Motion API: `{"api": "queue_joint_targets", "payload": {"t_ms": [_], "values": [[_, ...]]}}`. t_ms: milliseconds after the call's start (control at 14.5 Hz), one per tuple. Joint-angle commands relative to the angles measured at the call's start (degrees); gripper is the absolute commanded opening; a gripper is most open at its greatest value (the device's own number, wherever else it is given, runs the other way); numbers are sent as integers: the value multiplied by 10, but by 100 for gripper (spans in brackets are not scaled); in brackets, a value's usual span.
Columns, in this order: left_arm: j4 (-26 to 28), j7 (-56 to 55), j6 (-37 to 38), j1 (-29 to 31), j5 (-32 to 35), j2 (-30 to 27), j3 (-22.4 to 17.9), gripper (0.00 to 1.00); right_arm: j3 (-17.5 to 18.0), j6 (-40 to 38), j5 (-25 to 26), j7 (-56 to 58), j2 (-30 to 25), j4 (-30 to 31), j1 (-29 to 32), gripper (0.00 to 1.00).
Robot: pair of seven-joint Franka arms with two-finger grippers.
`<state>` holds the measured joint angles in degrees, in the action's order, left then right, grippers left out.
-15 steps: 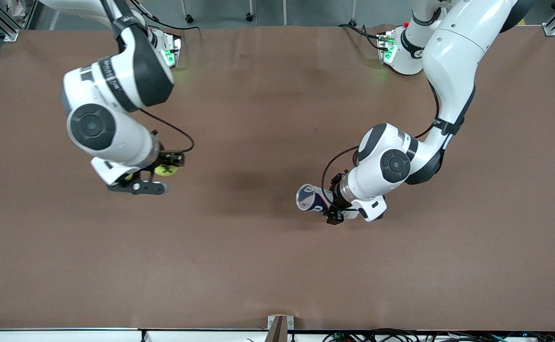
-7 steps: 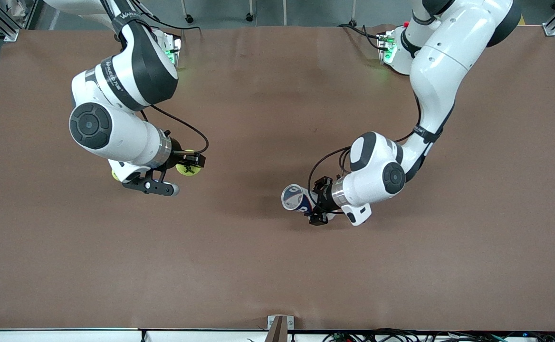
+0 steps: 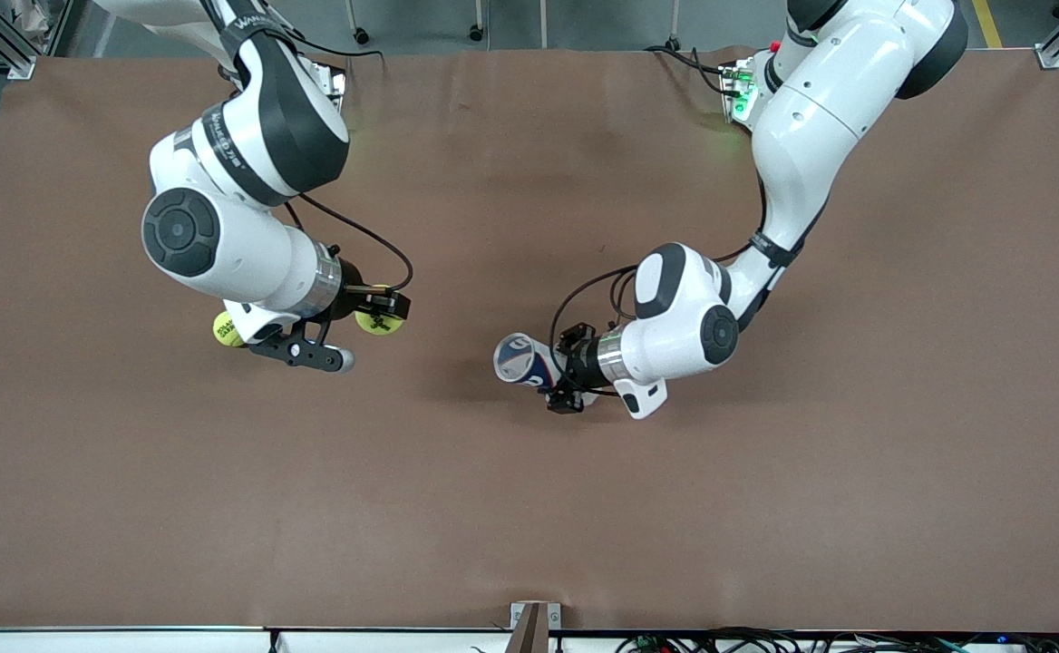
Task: Insert tennis ball vertically with right arm
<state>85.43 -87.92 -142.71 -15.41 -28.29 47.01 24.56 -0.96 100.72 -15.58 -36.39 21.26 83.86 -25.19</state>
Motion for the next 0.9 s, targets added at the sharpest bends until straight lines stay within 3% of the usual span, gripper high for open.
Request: {"api": "queue_joint_targets", "payload": {"t_ms": [0,69,344,689,827], "values": [[-12,13,-18,-14,-35,9,3,62,0,22,-10,-36,-3,10,-21,42],[-12,26,-27,-15,-57,12,4,58,0,25,-10,-41,0,9,-25,42],[-11,145,-48,-26,-174,19,8,58,0,70,-11,-85,13,6,-45,42],[-11,200,-49,-28,-198,20,10,58,0,120,-11,-111,40,-8,-61,42],[-11,267,-50,-33,-264,21,10,58,0,139,-10,-112,48,-10,-71,42]]}}
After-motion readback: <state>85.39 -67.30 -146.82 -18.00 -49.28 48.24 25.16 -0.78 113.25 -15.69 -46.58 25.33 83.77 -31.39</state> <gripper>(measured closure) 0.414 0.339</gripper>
